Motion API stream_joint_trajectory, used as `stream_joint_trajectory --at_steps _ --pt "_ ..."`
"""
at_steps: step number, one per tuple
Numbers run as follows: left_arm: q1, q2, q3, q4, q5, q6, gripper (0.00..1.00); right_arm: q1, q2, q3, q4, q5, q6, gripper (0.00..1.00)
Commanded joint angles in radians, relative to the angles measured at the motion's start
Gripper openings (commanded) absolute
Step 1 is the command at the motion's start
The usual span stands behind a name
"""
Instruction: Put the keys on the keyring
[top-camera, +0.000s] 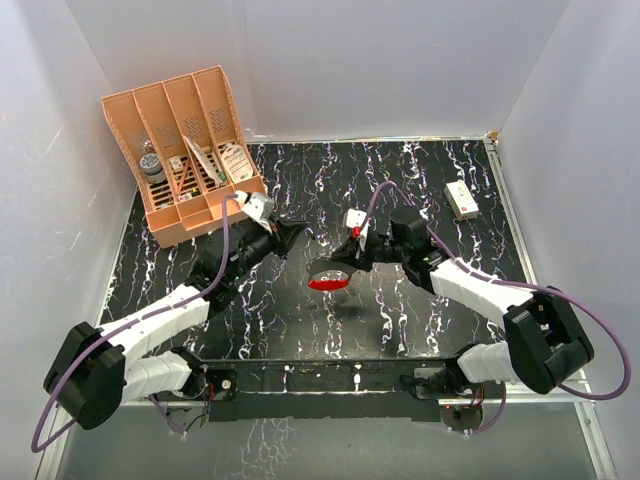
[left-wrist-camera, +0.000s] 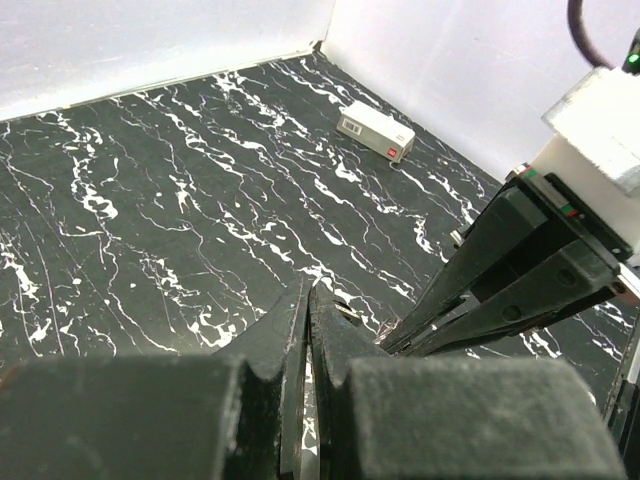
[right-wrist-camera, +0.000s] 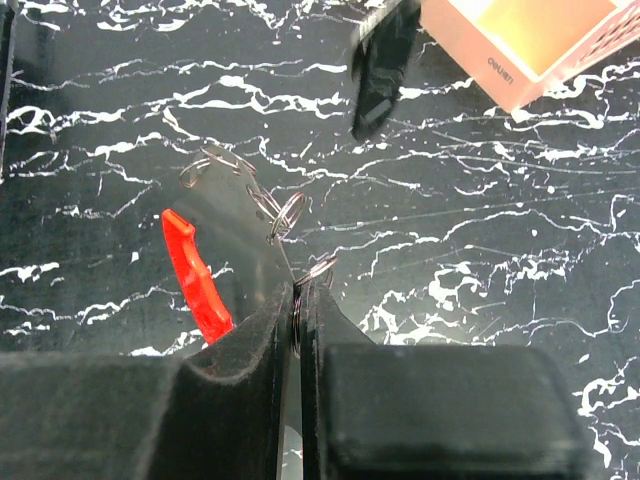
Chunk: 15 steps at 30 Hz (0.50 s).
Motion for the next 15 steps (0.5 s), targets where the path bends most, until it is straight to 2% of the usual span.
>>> stream_joint_trajectory --at_steps 1,15 --pt "-0.003 0.023 0.056 -0.041 0.039 0.049 0.0 0.041 0.003 0.086 0.017 0.063 0.028 0.0" --pt "-0.002 0.065 0.069 -0.075 0.043 0.073 0.0 0.093 0.036 0.145 -0.001 0.141 0.082 0.0"
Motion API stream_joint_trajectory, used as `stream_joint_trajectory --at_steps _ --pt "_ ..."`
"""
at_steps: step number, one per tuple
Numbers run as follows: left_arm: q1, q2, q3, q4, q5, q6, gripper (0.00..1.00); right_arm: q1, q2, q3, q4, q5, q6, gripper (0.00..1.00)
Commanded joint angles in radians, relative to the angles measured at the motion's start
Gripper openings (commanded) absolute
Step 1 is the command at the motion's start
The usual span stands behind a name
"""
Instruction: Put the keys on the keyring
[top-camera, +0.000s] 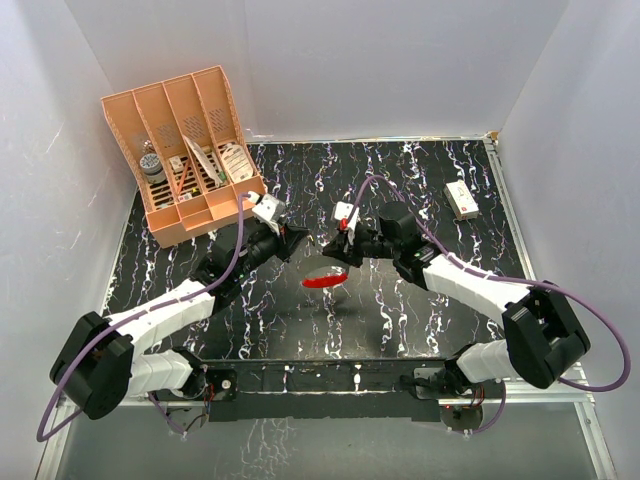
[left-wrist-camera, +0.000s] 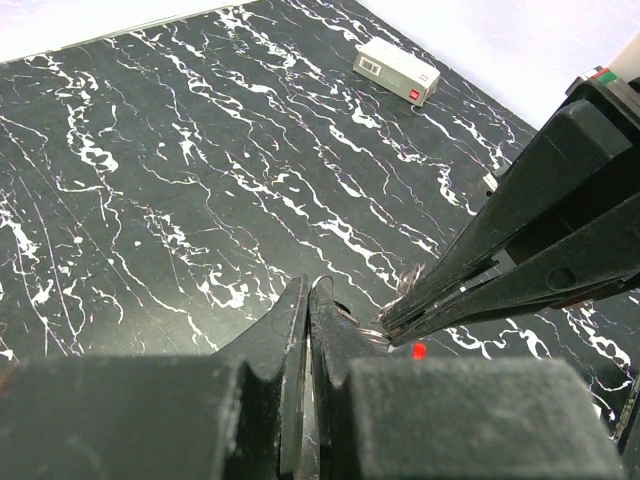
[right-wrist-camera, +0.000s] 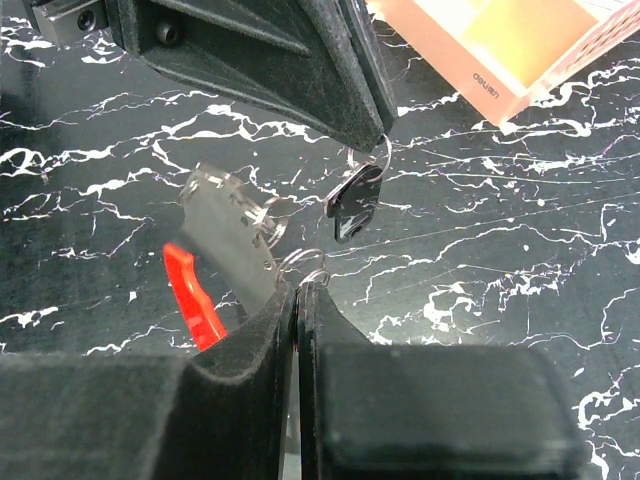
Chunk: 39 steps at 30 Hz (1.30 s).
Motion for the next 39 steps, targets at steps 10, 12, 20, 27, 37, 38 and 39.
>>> stream_joint_trajectory --at_steps 10,12,20,27,37,38,39 --pt "-0.003 -0.008 0.032 0.016 0.021 0.01 0.0 0.013 0.005 0.051 0.027 0.036 0.007 0.0" --pt "-0.003 -0.013 0.027 0.017 0.019 0.01 0.0 0.014 0.007 0.048 0.027 0.037 0.006 0.0" --pt "-0.002 -0.03 0.004 0.016 0.023 -0.001 0.0 0.014 0.004 0.04 0.047 0.042 0.025 0.0" --pt "-0.003 -0.05 -0.018 0.01 0.016 -0.004 0.0 0.014 0.02 0.045 0.045 0.067 0.034 0.0" --pt "-0.002 -0.094 -0.051 -0.014 -0.009 -0.009 0.0 0.014 0.12 0.063 0.059 0.149 0.121 0.0" --pt "-0.003 -0.099 -0.055 -0.017 -0.014 -0.008 0.0 0.014 0.132 0.073 0.053 0.161 0.138 0.0" --pt "-0.002 -0.104 -0.056 -0.021 -0.018 -0.008 0.0 0.013 0.143 0.082 0.048 0.174 0.156 0.0"
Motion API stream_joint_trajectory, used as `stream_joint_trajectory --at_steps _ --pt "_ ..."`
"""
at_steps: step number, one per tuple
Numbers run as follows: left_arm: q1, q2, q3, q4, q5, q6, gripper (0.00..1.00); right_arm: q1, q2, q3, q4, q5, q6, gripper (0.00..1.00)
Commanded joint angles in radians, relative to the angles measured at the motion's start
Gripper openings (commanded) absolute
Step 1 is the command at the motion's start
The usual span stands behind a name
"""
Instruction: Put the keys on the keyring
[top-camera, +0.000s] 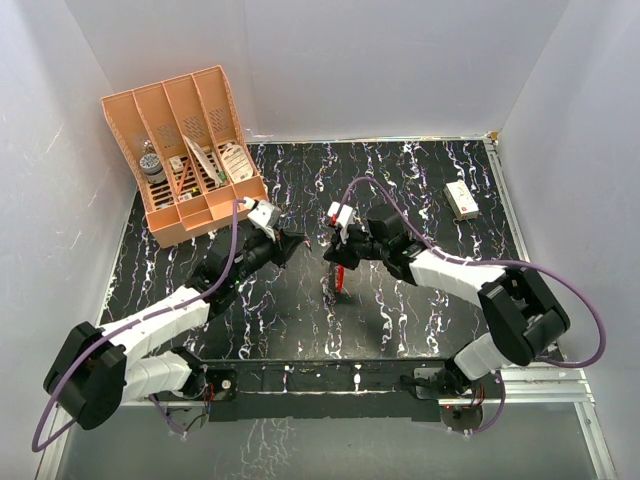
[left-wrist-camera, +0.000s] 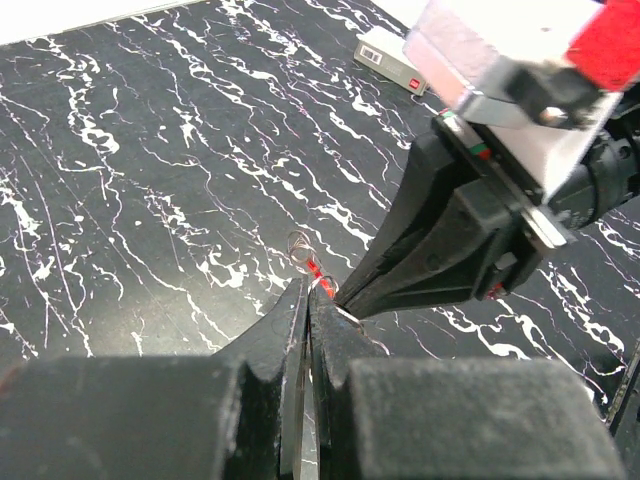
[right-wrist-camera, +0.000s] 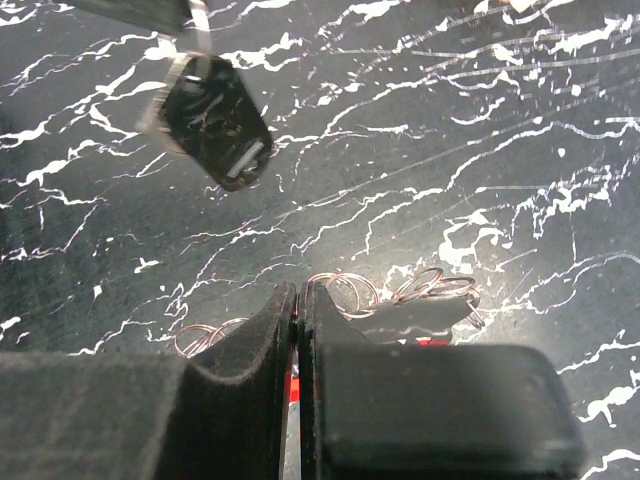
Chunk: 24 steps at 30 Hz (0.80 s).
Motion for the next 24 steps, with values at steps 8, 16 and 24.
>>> stream_joint_trajectory --at_steps 8,16,24 --pt "-0.002 -0.065 -0.019 -0.02 -0.027 0.0 0.0 0.005 0.03 0.081 0.056 0.058 0.085 0.0" --pt "-0.003 -0.053 -0.018 -0.017 -0.031 0.003 0.0 -0.008 -0.06 -0.035 0.183 0.008 -0.009 0.0" --pt "-0.002 -0.072 -0.031 -0.017 -0.036 0.005 0.0 -0.043 -0.117 -0.085 0.288 -0.124 -0.014 0.0"
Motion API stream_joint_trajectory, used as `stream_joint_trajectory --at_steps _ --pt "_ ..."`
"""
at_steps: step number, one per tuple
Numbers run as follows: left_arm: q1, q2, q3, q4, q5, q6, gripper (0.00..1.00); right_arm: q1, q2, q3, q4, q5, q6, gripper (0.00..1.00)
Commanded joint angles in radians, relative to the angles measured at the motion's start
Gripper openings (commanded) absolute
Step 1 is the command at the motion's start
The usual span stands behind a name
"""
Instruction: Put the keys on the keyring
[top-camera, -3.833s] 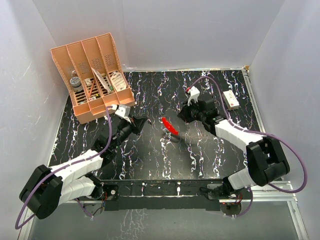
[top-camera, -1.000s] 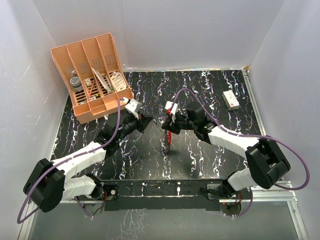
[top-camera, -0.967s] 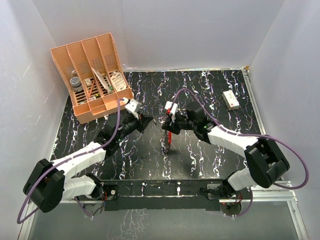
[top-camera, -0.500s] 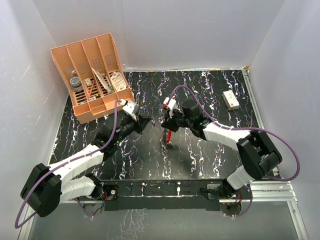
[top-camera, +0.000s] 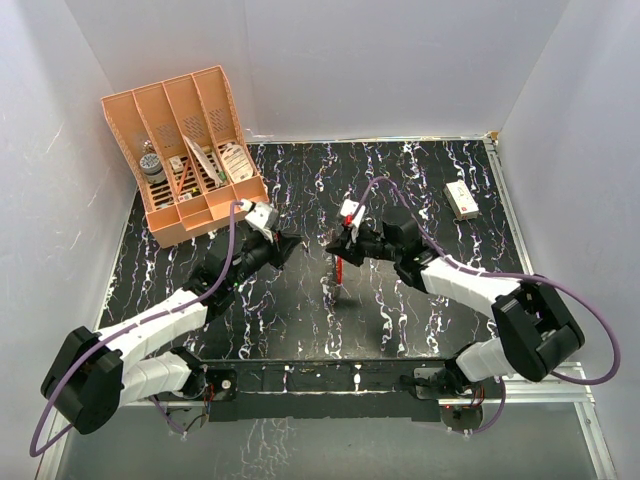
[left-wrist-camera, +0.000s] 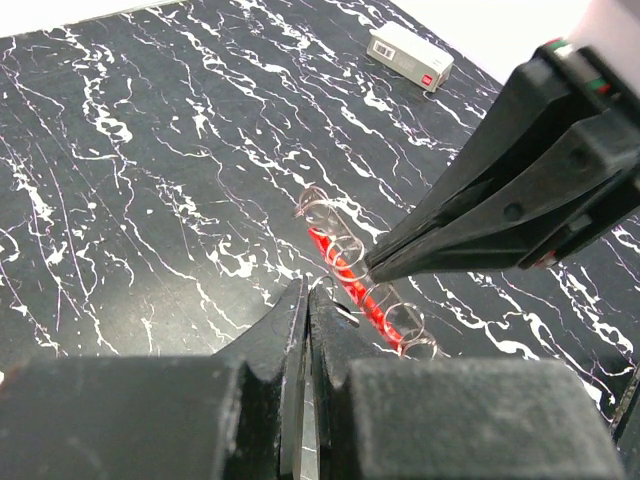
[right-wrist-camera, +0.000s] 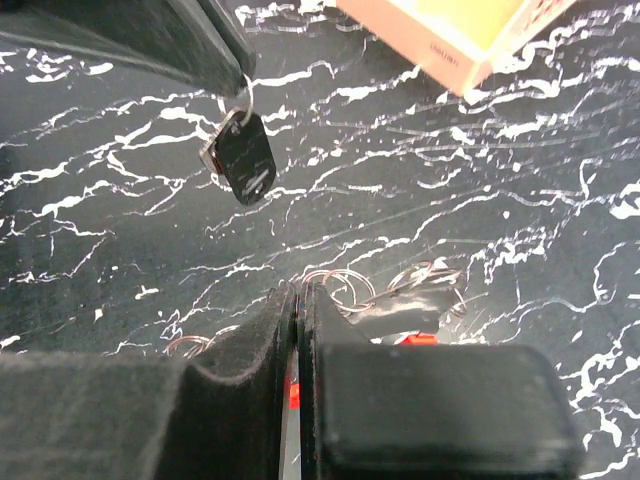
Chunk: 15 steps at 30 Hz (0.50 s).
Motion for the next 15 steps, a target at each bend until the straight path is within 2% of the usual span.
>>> stream_joint_trajectory --at_steps 1,6,15 --pt "-0.002 -0.04 -0.013 0.011 -0.007 0.006 0.0 -0.019 -0.049 -0.021 0.152 -0.114 -0.045 0.0" --pt "-0.003 -0.062 -0.03 0.011 -0.018 0.005 0.0 -0.036 -0.015 -0.013 0.149 -0.173 -0.053 0.0" --pt "-0.002 -0.1 -0.032 -0.024 -0.059 0.014 0.0 -0.037 0.124 0.115 -0.017 -0.182 -0.051 0.0"
